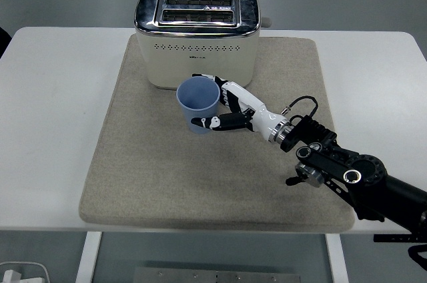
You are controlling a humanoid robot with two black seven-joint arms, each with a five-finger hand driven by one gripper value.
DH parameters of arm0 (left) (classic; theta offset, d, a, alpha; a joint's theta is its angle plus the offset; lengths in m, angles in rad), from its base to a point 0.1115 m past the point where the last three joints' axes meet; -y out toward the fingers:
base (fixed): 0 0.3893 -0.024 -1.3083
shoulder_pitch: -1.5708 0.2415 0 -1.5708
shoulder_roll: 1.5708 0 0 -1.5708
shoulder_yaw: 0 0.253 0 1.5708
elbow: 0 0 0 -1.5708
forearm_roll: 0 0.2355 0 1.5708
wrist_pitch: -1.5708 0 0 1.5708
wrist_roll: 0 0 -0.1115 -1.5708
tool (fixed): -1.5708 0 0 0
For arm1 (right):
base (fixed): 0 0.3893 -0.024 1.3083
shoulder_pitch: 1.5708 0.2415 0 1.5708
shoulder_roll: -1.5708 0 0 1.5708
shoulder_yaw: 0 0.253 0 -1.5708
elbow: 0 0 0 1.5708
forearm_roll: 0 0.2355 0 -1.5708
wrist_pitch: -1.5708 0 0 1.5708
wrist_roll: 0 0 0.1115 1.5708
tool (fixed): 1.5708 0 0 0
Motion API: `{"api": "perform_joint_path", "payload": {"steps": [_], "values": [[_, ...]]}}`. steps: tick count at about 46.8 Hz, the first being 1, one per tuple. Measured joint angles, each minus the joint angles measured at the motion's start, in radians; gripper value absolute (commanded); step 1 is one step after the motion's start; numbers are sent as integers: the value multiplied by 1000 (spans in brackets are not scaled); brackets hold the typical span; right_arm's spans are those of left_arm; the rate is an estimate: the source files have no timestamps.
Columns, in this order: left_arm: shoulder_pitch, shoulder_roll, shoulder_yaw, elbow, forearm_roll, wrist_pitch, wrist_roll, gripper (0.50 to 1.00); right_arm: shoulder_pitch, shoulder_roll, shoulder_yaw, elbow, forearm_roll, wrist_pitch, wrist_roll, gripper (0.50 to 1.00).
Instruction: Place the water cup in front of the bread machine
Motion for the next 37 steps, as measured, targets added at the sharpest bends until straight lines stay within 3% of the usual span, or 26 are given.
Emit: {"api": "perform_joint_path", "payload": {"steps": [27, 37], "values": [[0, 0, 0, -6, -1, 1, -1, 1000, -14, -82, 4, 0, 0, 31, 6, 928], [1, 0, 0, -6, -1, 1, 0, 1000, -24, -153, 14, 4, 3, 53, 9, 928]]}}
